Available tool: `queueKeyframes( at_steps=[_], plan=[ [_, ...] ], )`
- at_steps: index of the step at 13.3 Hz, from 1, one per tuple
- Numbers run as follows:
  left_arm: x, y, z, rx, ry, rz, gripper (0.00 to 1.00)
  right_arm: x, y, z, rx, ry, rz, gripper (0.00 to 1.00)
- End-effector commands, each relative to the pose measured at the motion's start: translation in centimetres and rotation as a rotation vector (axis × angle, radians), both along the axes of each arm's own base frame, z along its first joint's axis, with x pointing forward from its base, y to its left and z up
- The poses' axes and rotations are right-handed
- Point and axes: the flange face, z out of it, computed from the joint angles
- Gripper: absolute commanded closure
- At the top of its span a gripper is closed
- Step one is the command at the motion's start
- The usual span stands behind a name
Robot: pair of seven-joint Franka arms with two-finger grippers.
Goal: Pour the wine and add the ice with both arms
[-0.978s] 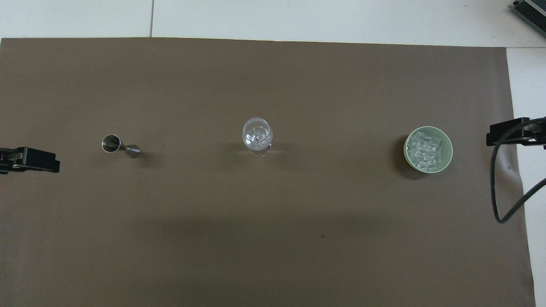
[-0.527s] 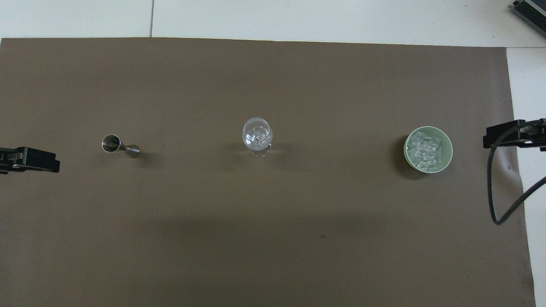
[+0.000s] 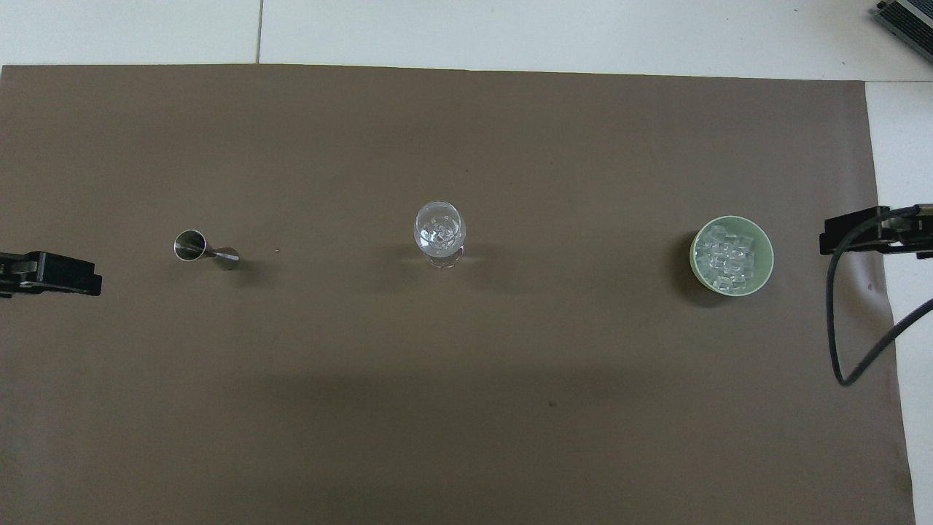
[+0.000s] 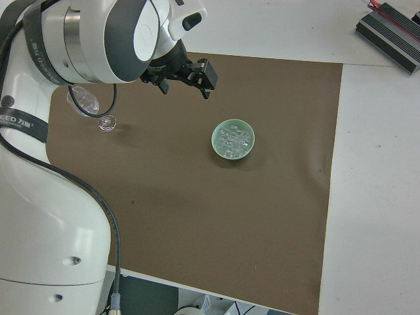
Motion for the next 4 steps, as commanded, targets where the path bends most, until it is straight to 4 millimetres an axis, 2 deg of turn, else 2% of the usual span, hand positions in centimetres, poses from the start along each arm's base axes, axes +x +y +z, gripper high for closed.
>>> queueKeyframes(
  at_steps=[1,2,4],
  plan=[
    [1.5,0.1,1.0,-0.007,0.015,-0.010,0.00,-0.3,0.0,-0.2,0.020,0.003,0.011,0.00],
    [1.7,0.1,0.6,-0.007,0.010,-0.010,0.00,-0.4,-0.1,-0.2,0.019,0.003,0.013,0.00],
    [1.5,-0.3,-1.5,-0.005,0.012,-0.015,0.00,-0.3,0.0,-0.3,0.020,0.004,0.011,0.00]
  ],
)
